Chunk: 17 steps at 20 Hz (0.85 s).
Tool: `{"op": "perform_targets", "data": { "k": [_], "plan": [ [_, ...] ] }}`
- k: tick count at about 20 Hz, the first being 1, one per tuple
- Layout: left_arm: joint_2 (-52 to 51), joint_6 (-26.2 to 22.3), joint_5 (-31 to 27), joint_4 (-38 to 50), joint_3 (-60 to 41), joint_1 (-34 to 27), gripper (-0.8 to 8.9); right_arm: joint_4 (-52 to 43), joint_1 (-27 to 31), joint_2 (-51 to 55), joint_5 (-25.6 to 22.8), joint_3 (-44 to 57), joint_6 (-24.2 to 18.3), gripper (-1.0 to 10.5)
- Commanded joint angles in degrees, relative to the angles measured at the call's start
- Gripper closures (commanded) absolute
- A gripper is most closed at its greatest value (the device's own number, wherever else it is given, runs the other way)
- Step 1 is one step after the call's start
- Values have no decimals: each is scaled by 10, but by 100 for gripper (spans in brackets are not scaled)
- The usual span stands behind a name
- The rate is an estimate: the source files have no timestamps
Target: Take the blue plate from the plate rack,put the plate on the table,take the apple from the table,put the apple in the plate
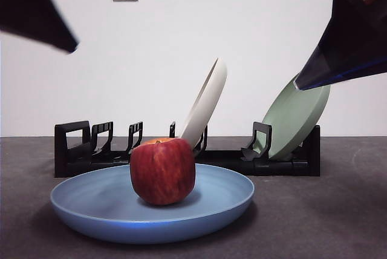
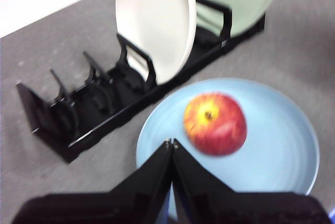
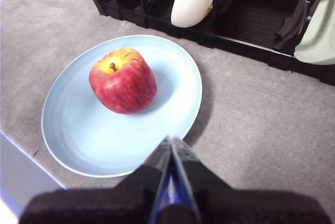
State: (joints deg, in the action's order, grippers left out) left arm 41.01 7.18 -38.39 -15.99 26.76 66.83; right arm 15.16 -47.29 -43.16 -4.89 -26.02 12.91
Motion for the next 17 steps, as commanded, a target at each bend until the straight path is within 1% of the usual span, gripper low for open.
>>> {"op": "perform_targets", "data": {
  "k": [1, 2, 3, 4, 5, 6, 7, 8, 9, 11, 13, 15, 17],
  "plan": [
    [-51, -10, 2, -17, -3, -33, 815, -1, -1, 1, 0, 4, 6, 958],
    [-78, 8, 30, -16, -3, -62, 815, 0, -1, 1, 0, 4, 6, 958],
    [-108, 33, 70, -15, -3, -101, 815, 0, -1, 1, 0, 4, 6, 958],
    [-136, 40, 106, -15, -3, -142, 815, 0, -1, 1, 0, 4, 6, 958],
    [-172, 49, 156, -16, -3, -200, 815, 0, -1, 1, 0, 4, 6, 958],
    [-199, 51, 208, -17, -3, -252, 815, 0, -1, 1, 0, 4, 6, 958],
    [-228, 49, 272, -17, -3, -317, 815, 0, -1, 1, 0, 4, 6, 958],
    [-250, 47, 316, -18, -3, -375, 815, 0, -1, 1, 0, 4, 6, 958],
    [-268, 46, 342, -21, -3, -428, 815, 0, -1, 1, 0, 4, 6, 958],
    [-290, 33, 355, -43, -4, -517, 815, 0, -1, 1, 0, 4, 6, 958],
    [-300, 16, 358, -51, -14, -579, 815, 0, -1, 1, 0, 4, 6, 958],
    [-306, 7, 358, -47, -37, -620, 815, 0, -1, 1, 0, 4, 6, 958],
    [-315, 3, 358, -38, -69, -645, 815, 0, -1, 1, 0, 4, 6, 958]
  ]
}}
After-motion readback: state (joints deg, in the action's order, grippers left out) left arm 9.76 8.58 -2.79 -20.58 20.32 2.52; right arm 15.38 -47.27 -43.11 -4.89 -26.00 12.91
